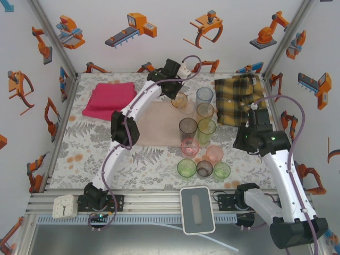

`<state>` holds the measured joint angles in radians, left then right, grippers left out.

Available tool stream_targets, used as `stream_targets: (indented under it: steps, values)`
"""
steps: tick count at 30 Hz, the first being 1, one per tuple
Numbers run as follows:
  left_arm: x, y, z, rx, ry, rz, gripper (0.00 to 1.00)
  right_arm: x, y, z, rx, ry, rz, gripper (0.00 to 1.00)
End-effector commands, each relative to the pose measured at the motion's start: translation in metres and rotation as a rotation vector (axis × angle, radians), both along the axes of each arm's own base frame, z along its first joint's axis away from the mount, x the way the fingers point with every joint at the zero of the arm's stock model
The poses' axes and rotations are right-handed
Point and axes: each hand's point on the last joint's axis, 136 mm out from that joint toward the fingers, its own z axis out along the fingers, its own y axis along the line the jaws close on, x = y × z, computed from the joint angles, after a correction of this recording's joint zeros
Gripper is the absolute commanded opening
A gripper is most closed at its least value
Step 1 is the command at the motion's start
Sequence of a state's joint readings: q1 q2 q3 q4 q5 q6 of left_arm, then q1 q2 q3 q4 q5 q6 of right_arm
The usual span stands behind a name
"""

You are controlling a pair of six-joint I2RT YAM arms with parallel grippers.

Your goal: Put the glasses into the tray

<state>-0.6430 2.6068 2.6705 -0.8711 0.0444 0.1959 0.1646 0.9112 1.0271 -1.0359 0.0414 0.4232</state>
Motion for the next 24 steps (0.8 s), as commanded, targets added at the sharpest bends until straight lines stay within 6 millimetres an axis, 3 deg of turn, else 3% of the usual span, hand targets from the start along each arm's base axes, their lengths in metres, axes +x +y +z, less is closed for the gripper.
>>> stream_targets:
  steps: [1,24]
  values:
    - [-0.001,-0.012,0.0064,-0.036,-0.012,-0.013,0.1,0.0004,0.0003,-0.0035,0.012,0.005,-0.013,0.37]
    - [-0.0011,-0.0136,0.0097,-0.035,-0.025,-0.018,0.25,0.0013,0.0017,-0.0064,0.017,0.01,-0.009,0.37]
